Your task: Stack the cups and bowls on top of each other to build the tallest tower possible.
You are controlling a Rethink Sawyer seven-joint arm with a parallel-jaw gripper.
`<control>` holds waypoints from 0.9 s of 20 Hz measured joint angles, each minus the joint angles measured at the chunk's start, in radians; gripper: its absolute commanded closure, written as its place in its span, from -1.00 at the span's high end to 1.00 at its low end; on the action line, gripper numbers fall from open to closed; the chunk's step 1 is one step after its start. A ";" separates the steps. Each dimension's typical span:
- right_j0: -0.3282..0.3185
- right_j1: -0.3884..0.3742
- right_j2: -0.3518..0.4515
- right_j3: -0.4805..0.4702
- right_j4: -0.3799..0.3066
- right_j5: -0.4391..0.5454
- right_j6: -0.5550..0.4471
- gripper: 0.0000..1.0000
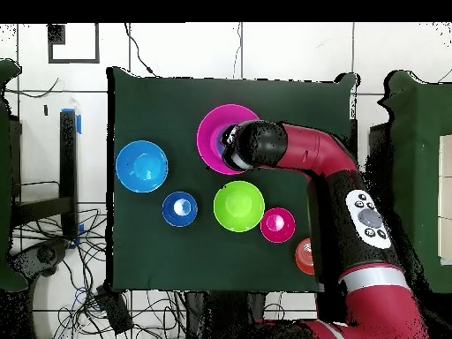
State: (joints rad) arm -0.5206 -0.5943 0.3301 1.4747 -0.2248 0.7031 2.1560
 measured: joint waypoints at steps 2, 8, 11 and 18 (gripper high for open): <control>0.000 0.000 0.000 0.000 -0.001 0.000 0.000 1.00; 0.000 0.000 0.000 0.000 -0.002 0.000 0.000 1.00; 0.000 -0.004 0.000 0.000 -0.003 0.000 0.000 1.00; 0.000 -0.043 0.000 0.010 -0.005 0.000 0.000 1.00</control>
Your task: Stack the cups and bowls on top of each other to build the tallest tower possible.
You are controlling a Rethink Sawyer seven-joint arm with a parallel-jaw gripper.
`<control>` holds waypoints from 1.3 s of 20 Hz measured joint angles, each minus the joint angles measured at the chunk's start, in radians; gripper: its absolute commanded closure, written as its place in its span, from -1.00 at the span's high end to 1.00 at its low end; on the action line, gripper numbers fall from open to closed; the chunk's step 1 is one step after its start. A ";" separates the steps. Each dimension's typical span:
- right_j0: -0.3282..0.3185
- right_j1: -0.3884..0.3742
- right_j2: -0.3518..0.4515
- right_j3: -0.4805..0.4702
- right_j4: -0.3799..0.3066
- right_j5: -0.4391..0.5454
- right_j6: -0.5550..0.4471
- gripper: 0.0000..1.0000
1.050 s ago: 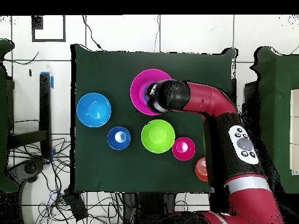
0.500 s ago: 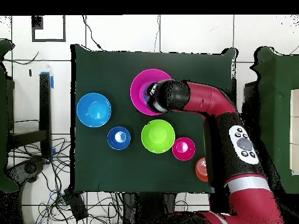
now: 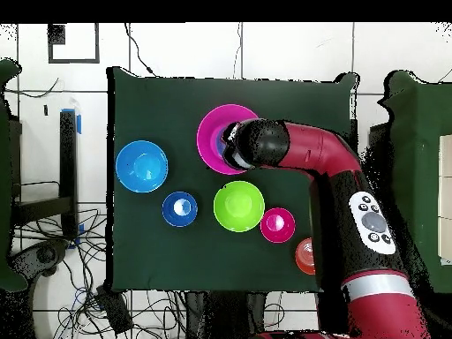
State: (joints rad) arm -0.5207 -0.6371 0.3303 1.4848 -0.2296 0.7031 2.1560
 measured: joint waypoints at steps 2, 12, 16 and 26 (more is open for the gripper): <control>0.001 -0.027 0.000 0.016 0.000 0.000 0.000 1.00; 0.028 -0.109 -0.001 0.083 0.027 -0.003 0.000 1.00; 0.046 -0.120 -0.001 0.109 0.044 -0.022 0.000 1.00; 0.068 -0.122 -0.001 0.159 0.081 -0.119 0.000 1.00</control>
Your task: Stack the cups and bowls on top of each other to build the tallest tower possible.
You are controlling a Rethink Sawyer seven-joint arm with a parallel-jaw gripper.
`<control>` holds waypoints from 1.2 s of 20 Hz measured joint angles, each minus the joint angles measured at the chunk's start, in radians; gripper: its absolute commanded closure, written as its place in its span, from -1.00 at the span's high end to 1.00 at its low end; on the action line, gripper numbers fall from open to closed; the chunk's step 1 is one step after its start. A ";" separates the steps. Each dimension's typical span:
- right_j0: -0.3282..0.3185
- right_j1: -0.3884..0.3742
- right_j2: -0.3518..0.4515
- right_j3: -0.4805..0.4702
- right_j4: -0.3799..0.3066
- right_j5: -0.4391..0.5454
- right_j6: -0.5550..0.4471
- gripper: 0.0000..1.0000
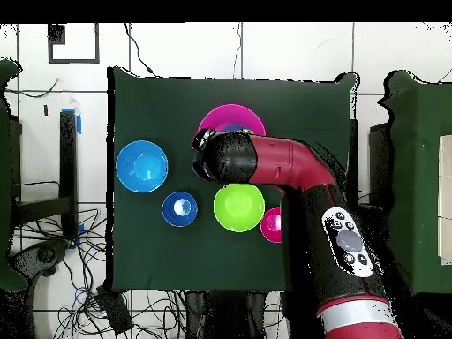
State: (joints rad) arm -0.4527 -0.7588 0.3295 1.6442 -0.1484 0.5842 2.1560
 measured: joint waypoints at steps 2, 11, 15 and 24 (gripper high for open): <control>0.002 0.000 0.000 0.004 0.002 -0.009 0.000 1.00; 0.028 0.014 -0.004 0.036 0.036 -0.085 0.000 1.00; 0.042 0.024 -0.007 0.058 0.053 -0.117 0.000 1.00; 0.061 0.014 -0.016 0.114 0.093 -0.121 0.000 1.00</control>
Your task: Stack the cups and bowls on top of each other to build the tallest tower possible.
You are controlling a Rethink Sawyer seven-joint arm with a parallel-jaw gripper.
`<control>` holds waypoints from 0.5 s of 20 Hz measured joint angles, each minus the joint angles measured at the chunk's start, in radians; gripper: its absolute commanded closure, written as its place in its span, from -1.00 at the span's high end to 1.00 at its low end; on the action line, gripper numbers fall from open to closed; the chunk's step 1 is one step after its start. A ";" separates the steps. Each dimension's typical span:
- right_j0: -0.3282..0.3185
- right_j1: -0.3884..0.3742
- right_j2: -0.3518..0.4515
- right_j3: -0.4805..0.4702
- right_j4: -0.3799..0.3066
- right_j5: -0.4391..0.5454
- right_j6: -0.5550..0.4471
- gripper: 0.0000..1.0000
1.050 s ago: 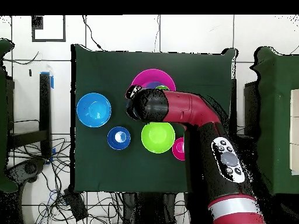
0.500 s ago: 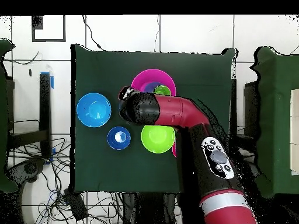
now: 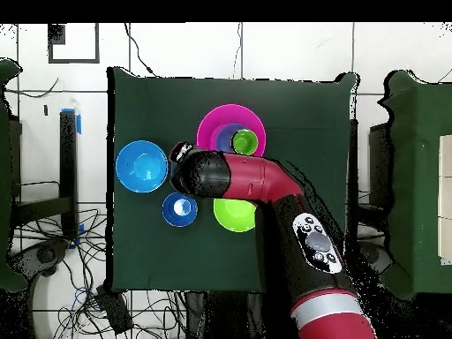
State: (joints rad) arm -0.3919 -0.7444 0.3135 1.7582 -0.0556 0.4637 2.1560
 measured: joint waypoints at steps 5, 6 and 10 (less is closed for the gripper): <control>0.004 -0.002 -0.004 0.022 0.017 0.000 0.000 1.00; 0.004 -0.002 -0.005 0.026 0.020 0.000 0.000 1.00; 0.004 -0.002 -0.008 0.042 0.032 0.000 0.000 1.00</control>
State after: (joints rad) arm -0.3876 -0.7464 0.3058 1.8005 -0.0231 0.4637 2.1560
